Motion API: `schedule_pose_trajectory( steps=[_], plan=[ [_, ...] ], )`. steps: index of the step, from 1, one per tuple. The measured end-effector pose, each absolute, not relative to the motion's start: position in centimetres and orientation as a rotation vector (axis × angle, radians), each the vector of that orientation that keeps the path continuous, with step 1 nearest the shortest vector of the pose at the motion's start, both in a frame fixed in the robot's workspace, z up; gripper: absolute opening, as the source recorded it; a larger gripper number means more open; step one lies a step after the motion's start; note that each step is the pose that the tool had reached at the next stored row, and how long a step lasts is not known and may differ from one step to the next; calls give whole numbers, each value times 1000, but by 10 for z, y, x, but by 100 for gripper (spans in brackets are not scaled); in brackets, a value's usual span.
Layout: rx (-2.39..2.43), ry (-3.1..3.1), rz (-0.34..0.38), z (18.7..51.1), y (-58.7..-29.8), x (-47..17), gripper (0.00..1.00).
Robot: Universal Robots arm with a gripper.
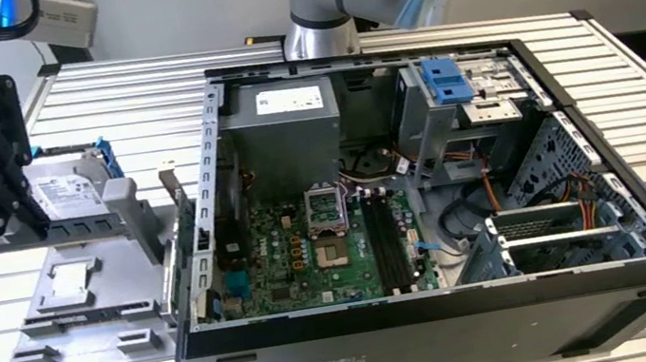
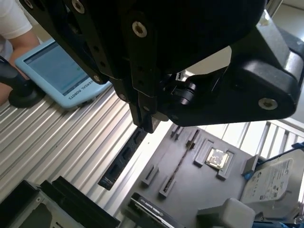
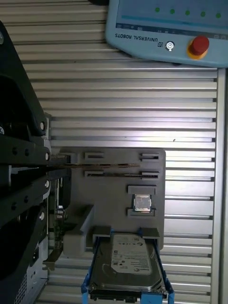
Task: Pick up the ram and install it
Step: 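Pick up the ram and move it above insertion slot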
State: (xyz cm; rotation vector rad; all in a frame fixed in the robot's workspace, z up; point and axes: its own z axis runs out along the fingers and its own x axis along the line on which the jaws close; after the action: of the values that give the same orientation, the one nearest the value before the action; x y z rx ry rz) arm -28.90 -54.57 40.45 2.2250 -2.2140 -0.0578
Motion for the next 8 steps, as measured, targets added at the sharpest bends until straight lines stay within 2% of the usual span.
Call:
schedule_pose_trajectory(
  steps=[8],
  plan=[
    [2236,-2225,-34,404,-546,-265,0]
  ],
)
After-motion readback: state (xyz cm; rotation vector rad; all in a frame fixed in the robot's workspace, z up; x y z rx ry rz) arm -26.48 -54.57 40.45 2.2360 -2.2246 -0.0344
